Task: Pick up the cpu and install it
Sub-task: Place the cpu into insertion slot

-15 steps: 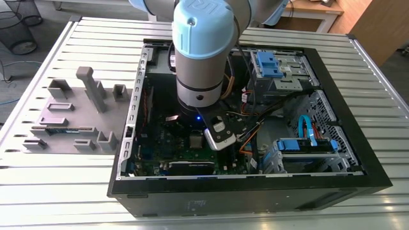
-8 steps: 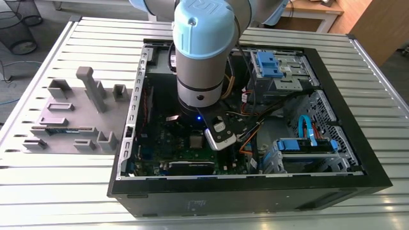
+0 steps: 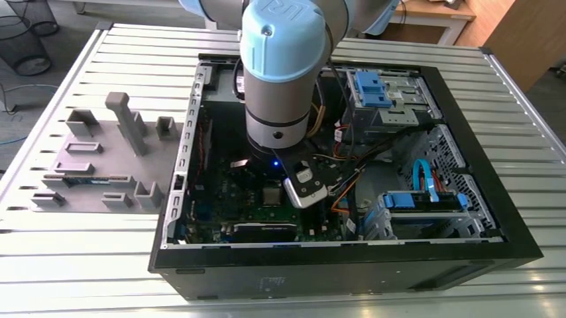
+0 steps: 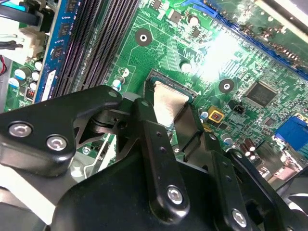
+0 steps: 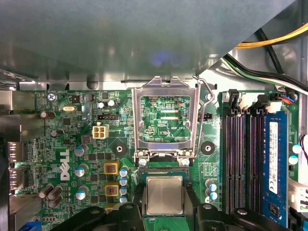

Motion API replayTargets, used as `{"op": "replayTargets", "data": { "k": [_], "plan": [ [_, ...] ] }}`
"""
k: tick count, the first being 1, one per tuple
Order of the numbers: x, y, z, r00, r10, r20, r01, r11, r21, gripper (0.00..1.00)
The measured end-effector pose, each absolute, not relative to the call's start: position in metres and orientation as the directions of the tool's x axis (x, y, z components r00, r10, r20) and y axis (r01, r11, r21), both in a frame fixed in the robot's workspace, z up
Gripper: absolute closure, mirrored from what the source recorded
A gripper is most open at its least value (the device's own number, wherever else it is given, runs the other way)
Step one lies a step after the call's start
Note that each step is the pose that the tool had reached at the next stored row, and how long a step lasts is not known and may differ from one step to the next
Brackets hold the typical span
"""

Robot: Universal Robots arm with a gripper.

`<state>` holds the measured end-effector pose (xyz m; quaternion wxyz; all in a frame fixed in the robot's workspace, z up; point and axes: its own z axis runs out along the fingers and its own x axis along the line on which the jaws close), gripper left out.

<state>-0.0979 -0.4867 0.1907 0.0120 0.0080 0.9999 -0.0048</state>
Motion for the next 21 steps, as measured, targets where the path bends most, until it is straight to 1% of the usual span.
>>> {"op": "replayTargets", "data": {
  "k": [9, 11, 12, 21],
  "plan": [
    [-0.0978, -0.4867, 0.1907, -1.000, 0.016, -0.024, 0.016, 1.000, -0.009, 0.55],
    [-0.0977, -0.4867, 0.1907, -1.000, 0.016, -0.024, 0.016, 1.000, -0.009, 0.54],
    [-0.0977, -0.4867, 0.1907, -1.000, 0.016, -0.024, 0.016, 1.000, -0.009, 0.49],
    [-0.0968, -0.4867, 0.1907, -1.000, 0.016, -0.024, 0.016, 1.000, -0.009, 0.49]
  ]
}}
